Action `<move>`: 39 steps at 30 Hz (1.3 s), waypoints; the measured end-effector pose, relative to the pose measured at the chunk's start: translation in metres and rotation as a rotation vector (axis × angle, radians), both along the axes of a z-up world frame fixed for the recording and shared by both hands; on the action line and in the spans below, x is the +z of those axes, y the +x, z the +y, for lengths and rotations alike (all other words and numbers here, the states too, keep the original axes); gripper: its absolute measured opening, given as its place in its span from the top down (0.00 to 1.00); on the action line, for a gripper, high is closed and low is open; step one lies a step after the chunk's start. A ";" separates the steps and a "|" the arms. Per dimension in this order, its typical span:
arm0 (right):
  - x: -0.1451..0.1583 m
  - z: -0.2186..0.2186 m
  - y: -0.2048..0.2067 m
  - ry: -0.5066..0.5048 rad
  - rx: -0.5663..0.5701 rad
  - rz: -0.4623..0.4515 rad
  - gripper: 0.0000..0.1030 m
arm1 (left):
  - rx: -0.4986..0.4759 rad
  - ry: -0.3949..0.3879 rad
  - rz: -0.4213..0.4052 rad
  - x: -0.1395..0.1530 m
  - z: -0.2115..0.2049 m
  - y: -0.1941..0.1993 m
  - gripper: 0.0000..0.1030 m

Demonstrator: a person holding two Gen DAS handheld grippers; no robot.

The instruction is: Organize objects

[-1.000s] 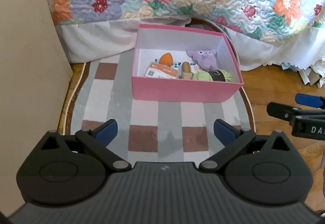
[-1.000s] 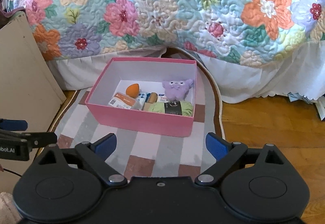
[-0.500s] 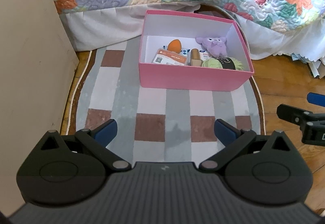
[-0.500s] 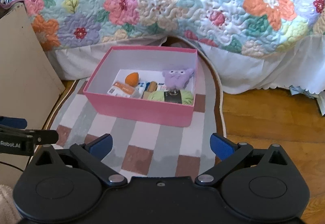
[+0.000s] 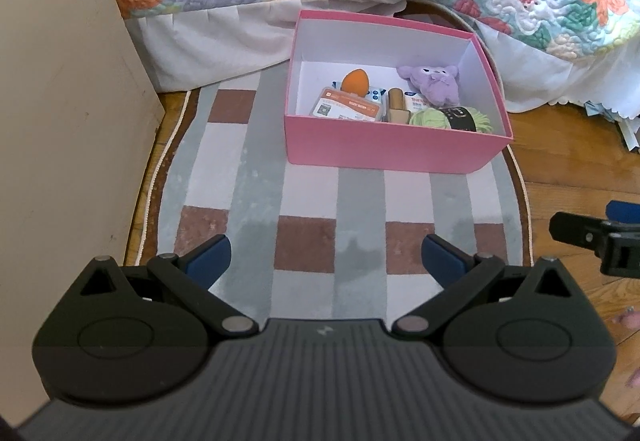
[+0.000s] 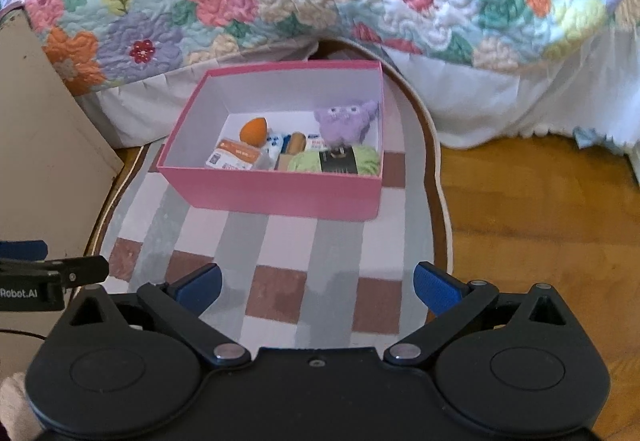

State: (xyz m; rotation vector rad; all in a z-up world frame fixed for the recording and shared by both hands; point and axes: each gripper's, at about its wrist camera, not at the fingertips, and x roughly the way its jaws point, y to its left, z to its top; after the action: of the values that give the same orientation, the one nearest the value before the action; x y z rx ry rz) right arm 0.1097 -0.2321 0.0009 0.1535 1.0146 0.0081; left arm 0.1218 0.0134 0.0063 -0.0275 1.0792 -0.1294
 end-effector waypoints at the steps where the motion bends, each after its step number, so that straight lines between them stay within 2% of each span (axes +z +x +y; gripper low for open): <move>1: -0.001 -0.002 0.000 0.016 -0.009 0.005 0.00 | -0.001 -0.003 0.001 0.000 0.000 0.000 0.00; 7: -0.003 -0.001 0.001 -0.020 -0.024 0.000 0.00 | -0.004 0.006 0.008 -0.003 -0.002 0.002 0.00; 13: -0.003 0.000 0.004 -0.013 -0.017 0.004 0.00 | 0.020 0.022 0.039 -0.009 -0.001 0.005 0.00; 26: -0.002 -0.002 0.007 -0.052 -0.041 0.009 0.00 | -0.003 0.044 0.048 -0.012 0.001 0.008 0.00; 39: -0.006 -0.002 0.010 -0.087 -0.051 0.026 0.00 | 0.015 0.053 0.064 -0.016 0.006 0.011 0.00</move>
State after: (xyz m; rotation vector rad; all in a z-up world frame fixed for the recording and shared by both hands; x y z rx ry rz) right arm 0.1195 -0.2345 -0.0050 0.1003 1.0350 -0.0844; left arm 0.1330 0.0197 -0.0100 0.0080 1.1455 -0.0869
